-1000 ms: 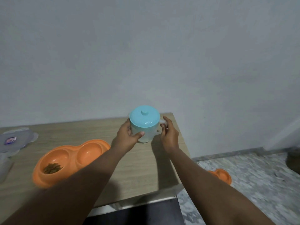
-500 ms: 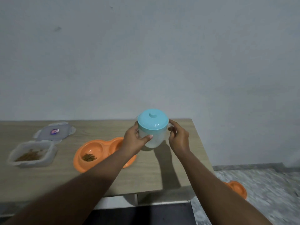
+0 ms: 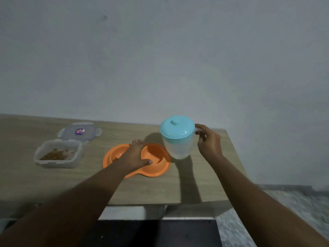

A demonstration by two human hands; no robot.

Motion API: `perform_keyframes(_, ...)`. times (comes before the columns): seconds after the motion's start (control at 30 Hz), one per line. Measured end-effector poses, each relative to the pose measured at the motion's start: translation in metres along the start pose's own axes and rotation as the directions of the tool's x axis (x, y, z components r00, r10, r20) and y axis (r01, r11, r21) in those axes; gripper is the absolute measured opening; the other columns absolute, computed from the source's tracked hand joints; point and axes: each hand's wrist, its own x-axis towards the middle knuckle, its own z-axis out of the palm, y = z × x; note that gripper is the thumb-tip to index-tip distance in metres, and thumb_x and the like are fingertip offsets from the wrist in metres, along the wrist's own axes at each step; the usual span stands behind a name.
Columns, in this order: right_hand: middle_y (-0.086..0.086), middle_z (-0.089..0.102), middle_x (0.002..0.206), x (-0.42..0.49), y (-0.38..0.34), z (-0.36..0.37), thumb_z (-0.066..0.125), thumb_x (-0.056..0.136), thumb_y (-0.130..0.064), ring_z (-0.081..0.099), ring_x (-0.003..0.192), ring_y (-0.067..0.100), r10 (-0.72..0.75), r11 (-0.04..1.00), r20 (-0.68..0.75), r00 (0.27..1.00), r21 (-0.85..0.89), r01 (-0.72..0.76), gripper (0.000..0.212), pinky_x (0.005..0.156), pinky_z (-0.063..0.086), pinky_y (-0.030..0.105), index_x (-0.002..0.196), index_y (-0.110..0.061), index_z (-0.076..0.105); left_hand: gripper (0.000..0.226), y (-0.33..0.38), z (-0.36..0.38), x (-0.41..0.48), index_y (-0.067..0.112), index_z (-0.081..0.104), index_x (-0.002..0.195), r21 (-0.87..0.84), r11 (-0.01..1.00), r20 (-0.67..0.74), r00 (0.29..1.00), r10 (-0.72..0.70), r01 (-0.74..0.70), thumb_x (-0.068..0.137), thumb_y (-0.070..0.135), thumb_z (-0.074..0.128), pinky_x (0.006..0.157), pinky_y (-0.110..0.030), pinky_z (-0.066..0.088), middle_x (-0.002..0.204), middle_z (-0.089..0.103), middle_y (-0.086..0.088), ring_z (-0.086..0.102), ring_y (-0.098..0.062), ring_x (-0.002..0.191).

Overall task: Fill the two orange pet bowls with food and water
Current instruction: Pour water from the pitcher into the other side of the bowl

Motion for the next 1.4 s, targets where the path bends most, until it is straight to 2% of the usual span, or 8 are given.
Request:
perform_keyframes(0.07, 0.002, 0.074, 0.098, 0.001, 0.000, 0.004, 0.043, 0.086, 0.011, 0.068, 0.092, 0.011, -0.041, 0.998, 0.024, 0.999, -0.040, 0.042, 0.051, 0.086, 0.055, 0.030, 0.116, -0.023, 0.068, 0.092, -0.017, 0.003, 0.007, 0.006, 0.037, 0.149, 0.063, 0.998, 0.061, 0.998, -0.013, 0.009, 0.077, 0.043, 0.081, 0.120, -0.044, 0.028, 0.156, 0.034, -0.018, 0.027, -0.034, 0.148)
perform_keyframes(0.17, 0.001, 0.075, 0.102, 0.007, 0.000, 0.007, 0.046, 0.086, 0.011, 0.069, 0.094, 0.014, -0.120, 0.988, 0.063, 0.991, -0.093, 0.125, 0.049, 0.085, 0.054, 0.029, 0.115, -0.021, 0.070, 0.067, -0.025, 0.007, 0.013, 0.009, 0.053, 0.129, 0.063, 0.998, 0.075, 0.997, 0.024, -0.029, 0.079, 0.047, 0.078, 0.102, -0.042, 0.043, 0.127, 0.056, -0.012, 0.051, -0.028, 0.122)
perform_keyframes(0.23, 0.000, 0.075, 0.104, 0.009, 0.001, 0.011, 0.046, 0.086, 0.010, 0.069, 0.094, 0.015, -0.165, 0.978, 0.085, 0.983, -0.117, 0.174, 0.049, 0.086, 0.056, 0.033, 0.115, -0.020, 0.070, 0.059, -0.028, 0.008, 0.015, 0.012, 0.058, 0.122, 0.089, 0.993, 0.078, 0.995, 0.065, -0.072, 0.080, 0.050, 0.076, 0.095, -0.042, 0.046, 0.118, 0.059, -0.010, 0.055, -0.026, 0.113)
perform_keyframes(0.33, 0.002, 0.074, 0.105, 0.011, 0.003, 0.016, 0.047, 0.088, 0.008, 0.069, 0.095, 0.017, -0.196, 0.968, 0.108, 0.975, -0.139, 0.210, 0.044, 0.087, 0.056, 0.035, 0.115, -0.018, 0.070, 0.059, -0.034, 0.008, 0.017, 0.014, 0.058, 0.122, 0.144, 0.983, 0.094, 0.991, 0.100, -0.113, 0.081, 0.055, 0.072, 0.087, -0.038, 0.046, 0.119, 0.061, -0.009, 0.057, -0.025, 0.109)
perform_keyframes(0.53, 0.006, 0.073, 0.105, 0.020, 0.000, 0.024, 0.047, 0.088, 0.007, 0.068, 0.096, 0.022, -0.268, 0.927, 0.175, 0.947, -0.223, 0.303, 0.045, 0.084, 0.054, 0.033, 0.116, -0.020, 0.070, 0.077, -0.035, 0.006, 0.019, 0.008, 0.047, 0.141, 0.181, 0.976, 0.131, 0.986, 0.101, -0.124, 0.083, 0.053, 0.072, 0.105, -0.041, 0.043, 0.142, 0.052, -0.015, 0.049, -0.030, 0.131)
perform_keyframes(0.83, 0.007, 0.070, 0.104, 0.033, -0.015, 0.027, 0.048, 0.088, 0.001, 0.066, 0.093, 0.028, -0.274, 0.865, 0.337, 0.901, -0.322, 0.384, 0.046, 0.076, 0.052, 0.033, 0.120, -0.027, 0.067, 0.079, -0.035, 0.002, 0.016, 0.011, 0.049, 0.140, 0.184, 0.976, 0.130, 0.987, 0.091, -0.114, 0.080, 0.057, 0.072, 0.102, -0.042, 0.046, 0.139, 0.054, -0.014, 0.052, -0.029, 0.127)
perform_keyframes(1.13, 0.006, 0.065, 0.107, 0.037, -0.030, 0.029, 0.045, 0.084, 0.000, 0.063, 0.092, 0.030, -0.281, 0.818, 0.424, 0.861, -0.364, 0.446, 0.054, 0.074, 0.054, 0.037, 0.124, -0.031, 0.063, 0.062, -0.038, 0.002, 0.018, 0.018, 0.058, 0.123, 0.190, 0.970, 0.143, 0.982, 0.125, -0.151, 0.079, 0.059, 0.072, 0.089, -0.039, 0.050, 0.122, 0.062, -0.005, 0.059, -0.022, 0.110)
perform_keyframes(1.4, 0.007, 0.063, 0.110, 0.041, -0.036, 0.029, 0.046, 0.085, 0.003, 0.062, 0.093, 0.032, -0.269, 0.793, 0.468, 0.842, -0.388, 0.470, 0.056, 0.074, 0.053, 0.036, 0.128, -0.030, 0.061, 0.078, -0.036, 0.004, 0.019, 0.012, 0.049, 0.141, 0.200, 0.972, 0.139, 0.986, 0.097, -0.123, 0.082, 0.057, 0.071, 0.100, -0.039, 0.046, 0.139, 0.055, -0.010, 0.052, -0.026, 0.125)
